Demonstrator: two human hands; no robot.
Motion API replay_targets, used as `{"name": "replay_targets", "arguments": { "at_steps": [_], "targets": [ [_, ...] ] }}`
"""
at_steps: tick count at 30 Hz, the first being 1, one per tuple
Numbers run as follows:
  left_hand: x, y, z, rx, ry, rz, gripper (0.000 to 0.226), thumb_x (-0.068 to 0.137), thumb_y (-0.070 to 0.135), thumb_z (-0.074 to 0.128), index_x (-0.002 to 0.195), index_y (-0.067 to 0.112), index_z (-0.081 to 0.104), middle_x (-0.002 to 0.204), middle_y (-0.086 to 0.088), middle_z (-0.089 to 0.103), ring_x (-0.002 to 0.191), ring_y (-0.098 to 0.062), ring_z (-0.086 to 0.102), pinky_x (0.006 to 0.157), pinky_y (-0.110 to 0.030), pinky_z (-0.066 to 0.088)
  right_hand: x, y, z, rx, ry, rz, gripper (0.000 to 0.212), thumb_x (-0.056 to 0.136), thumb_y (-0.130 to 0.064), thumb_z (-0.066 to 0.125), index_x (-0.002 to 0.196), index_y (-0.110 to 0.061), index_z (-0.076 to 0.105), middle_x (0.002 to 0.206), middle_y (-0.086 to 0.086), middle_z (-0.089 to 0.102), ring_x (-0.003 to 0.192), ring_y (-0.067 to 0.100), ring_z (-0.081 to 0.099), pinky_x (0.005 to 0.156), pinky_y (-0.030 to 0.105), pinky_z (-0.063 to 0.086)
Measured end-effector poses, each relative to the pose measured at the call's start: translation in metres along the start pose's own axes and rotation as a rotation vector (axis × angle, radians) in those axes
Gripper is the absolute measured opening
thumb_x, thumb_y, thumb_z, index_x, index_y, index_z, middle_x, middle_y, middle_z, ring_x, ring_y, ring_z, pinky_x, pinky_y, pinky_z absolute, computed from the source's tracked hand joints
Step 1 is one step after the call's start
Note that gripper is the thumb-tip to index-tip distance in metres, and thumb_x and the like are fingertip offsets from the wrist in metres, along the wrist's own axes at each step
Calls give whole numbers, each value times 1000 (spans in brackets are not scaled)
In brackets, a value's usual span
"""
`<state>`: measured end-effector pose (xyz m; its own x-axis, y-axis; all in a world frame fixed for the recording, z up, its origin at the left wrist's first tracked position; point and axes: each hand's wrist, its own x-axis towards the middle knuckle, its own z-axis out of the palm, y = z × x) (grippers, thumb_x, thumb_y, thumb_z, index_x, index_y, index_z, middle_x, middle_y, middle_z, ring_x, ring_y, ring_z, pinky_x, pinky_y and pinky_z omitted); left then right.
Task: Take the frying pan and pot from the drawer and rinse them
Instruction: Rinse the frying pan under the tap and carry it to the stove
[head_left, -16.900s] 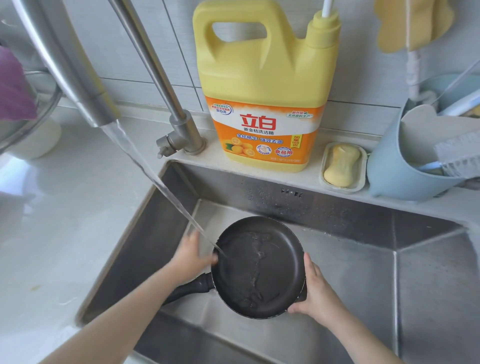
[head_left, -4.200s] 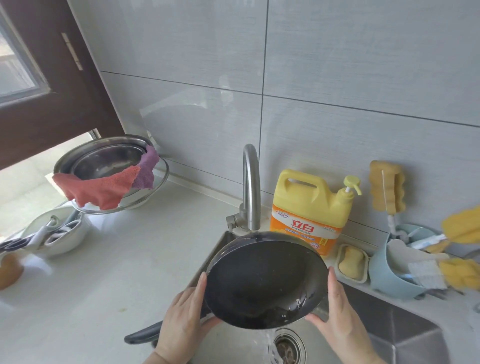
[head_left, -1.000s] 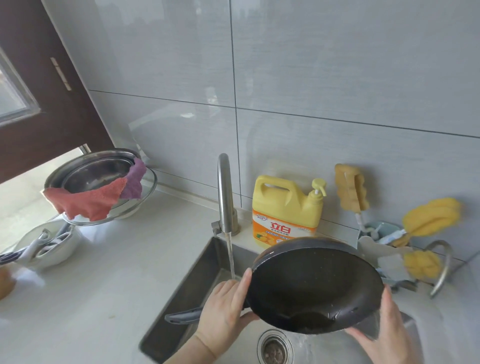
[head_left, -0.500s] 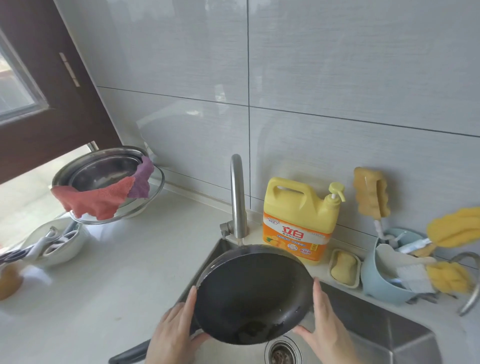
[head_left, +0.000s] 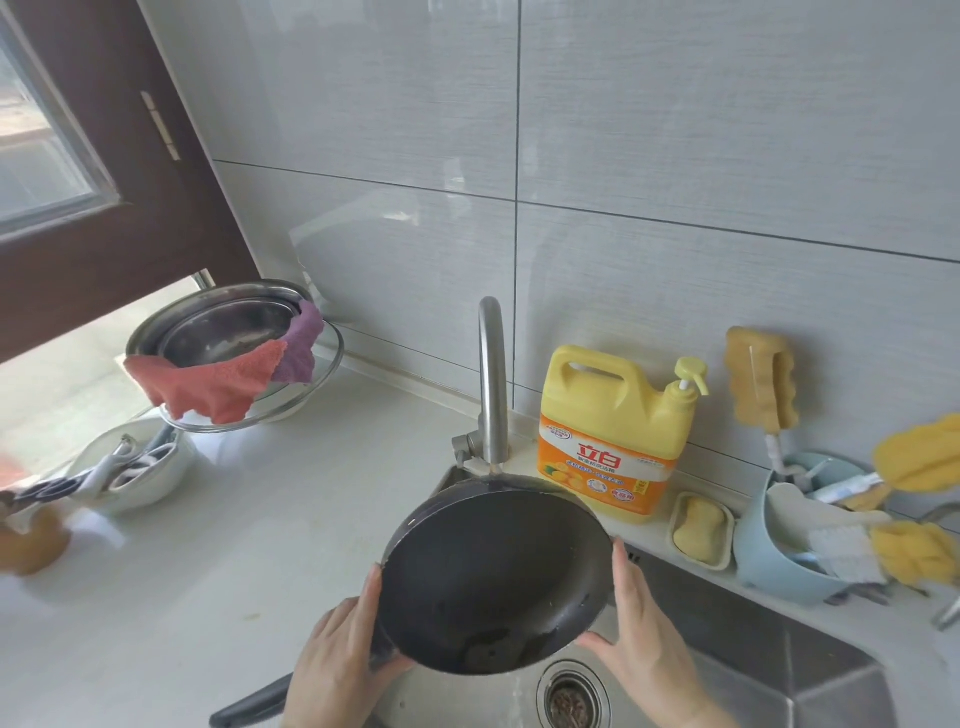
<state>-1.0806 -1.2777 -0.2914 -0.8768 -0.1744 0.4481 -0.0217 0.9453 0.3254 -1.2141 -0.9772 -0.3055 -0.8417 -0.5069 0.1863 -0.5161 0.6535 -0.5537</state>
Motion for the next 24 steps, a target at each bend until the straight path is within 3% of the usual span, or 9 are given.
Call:
{"name": "replay_targets", "arguments": {
  "at_steps": [3, 7, 8, 10, 12, 15, 18, 22, 24],
  "targets": [
    [12, 17, 7, 26, 7, 67, 87, 87, 73, 41, 143, 8, 29, 87, -8, 70, 85, -13, 51, 77, -28, 42, -9, 13, -11, -14, 26, 49, 151, 50, -34, 96, 153, -33, -14, 145, 15, 46, 109, 26, 67, 72, 28, 57],
    [26, 37, 16, 22, -19, 170, 87, 91, 66, 41, 151, 7, 18, 80, -3, 65, 80, -10, 47, 75, -26, 40, -17, 23, -30, 12, 116, 161, 152, 42, -38, 97, 155, -27, -4, 124, 33, 58, 92, 38, 70, 60, 27, 53],
    [30, 41, 18, 7, -37, 184, 91, 90, 66, 44, 154, 9, 12, 79, -1, 64, 79, -10, 46, 74, -25, 40, -19, 25, -36, 13, 157, 141, 138, 55, -52, 88, 156, -22, -1, 120, 35, 59, 94, 38, 69, 61, 25, 50],
    [34, 46, 23, -14, -49, 201, 96, 89, 66, 46, 156, 11, 4, 80, 1, 63, 78, -9, 46, 74, -23, 39, -21, 28, -44, -18, 248, 90, 108, 78, -79, 48, 155, -17, 4, 119, 35, 59, 93, 37, 69, 69, 25, 48],
    [37, 49, 26, -26, -56, 213, 97, 89, 66, 46, 156, 13, 1, 82, 3, 63, 78, -9, 49, 75, -22, 40, -21, 33, -46, -21, 286, 58, 103, 81, -83, 32, 156, -19, 5, 133, 28, 53, 101, 36, 65, 77, 20, 47],
    [39, 48, 21, -17, -69, 201, 99, 86, 65, 47, 156, 14, 0, 81, 6, 63, 76, -9, 52, 74, -21, 44, -17, 33, -45, 4, 306, 38, 102, 82, -81, 35, 156, -17, 6, 140, 23, 48, 111, 29, 48, 96, 1, 30],
    [38, 40, 15, -15, -70, 178, 102, 82, 63, 51, 156, 12, 2, 79, 4, 63, 77, -8, 47, 75, -23, 42, -12, 28, -40, 11, 250, 36, 102, 81, -78, 42, 153, -12, 14, 120, 37, 58, 111, 30, 49, 86, 11, 43],
    [26, 26, 6, -23, -66, 133, 92, 87, 68, 47, 153, 10, 15, 90, -6, 70, 87, -12, 52, 79, -28, 43, -3, 17, -26, 34, 26, 141, 146, 44, -47, 90, 156, -24, -2, 128, 30, 57, 97, 29, 68, 62, 23, 54],
    [20, 16, 4, -24, -56, 110, 97, 84, 68, 51, 154, 12, 14, 90, -7, 69, 86, -13, 53, 77, -28, 43, 0, 15, -14, 28, -28, 136, 156, 39, -34, 98, 154, -29, -8, 136, 25, 54, 104, 33, 68, 68, 28, 57]
  ]
}}
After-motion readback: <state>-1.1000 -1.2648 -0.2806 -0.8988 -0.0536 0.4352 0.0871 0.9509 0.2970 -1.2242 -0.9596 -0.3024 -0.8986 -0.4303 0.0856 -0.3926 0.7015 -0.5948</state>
